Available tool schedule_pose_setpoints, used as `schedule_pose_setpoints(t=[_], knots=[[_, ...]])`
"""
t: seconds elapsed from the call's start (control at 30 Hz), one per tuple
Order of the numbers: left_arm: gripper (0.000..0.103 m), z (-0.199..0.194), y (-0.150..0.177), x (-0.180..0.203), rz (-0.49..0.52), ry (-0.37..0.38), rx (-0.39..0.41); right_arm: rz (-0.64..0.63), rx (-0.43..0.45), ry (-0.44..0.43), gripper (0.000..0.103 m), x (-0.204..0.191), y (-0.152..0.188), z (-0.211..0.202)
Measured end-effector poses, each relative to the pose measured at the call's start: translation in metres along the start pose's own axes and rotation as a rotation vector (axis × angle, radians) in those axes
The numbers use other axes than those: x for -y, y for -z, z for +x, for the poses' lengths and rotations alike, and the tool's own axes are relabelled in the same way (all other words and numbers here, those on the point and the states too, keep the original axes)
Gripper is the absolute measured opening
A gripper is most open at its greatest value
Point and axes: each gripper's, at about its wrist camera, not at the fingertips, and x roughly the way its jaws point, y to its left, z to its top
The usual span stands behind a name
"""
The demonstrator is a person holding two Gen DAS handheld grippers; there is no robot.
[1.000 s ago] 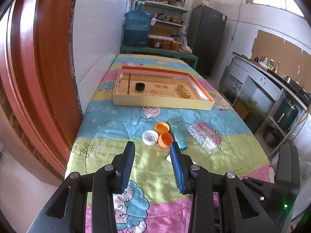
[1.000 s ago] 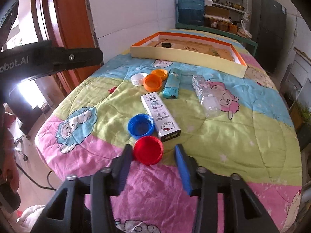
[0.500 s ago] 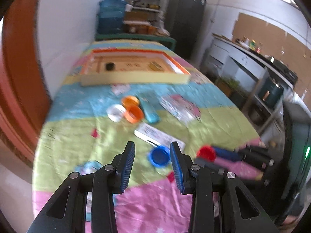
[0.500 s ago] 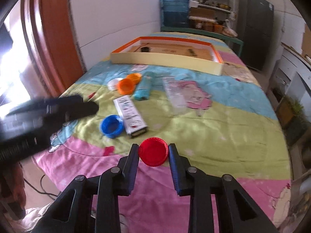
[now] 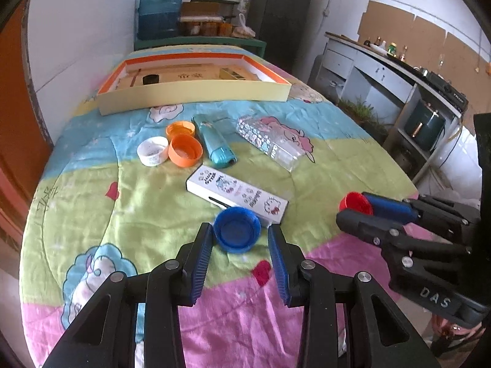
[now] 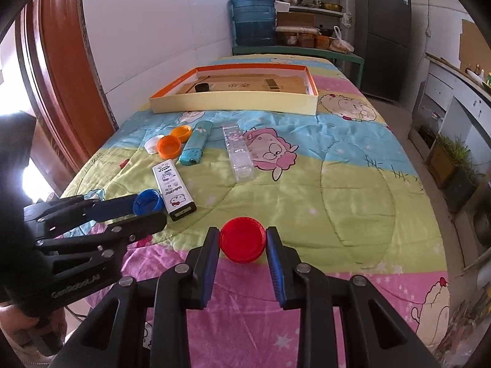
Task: Organize rigid objects
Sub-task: 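Grasp the red cap with the right tool while the left tool grasps the blue cap, then carry the red and blue caps with both tools into the GOLDENLEAF box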
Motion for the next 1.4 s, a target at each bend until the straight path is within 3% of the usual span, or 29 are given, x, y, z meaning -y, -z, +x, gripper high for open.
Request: schedule_pose_setpoints(t=[0.17,0.67,1.4], knots=[[0.031,0.003,-0.002,0.002,0.02,-0.025,0.007,0.0,-0.005,-0.01,0.031,-0.001,-0.001,0.003],[0.031,-0.009,-0.008,-0.008,-0.027,-0.01,0.022,-0.006,0.003,-0.032,0.031,-0.005,-0.011,0.004],[0.031,-0.026,-0.058,-0.021,-0.057,-0.057,0.078,-0.033,0.048,-0.064,0.031,-0.012,-0.051,0.003]])
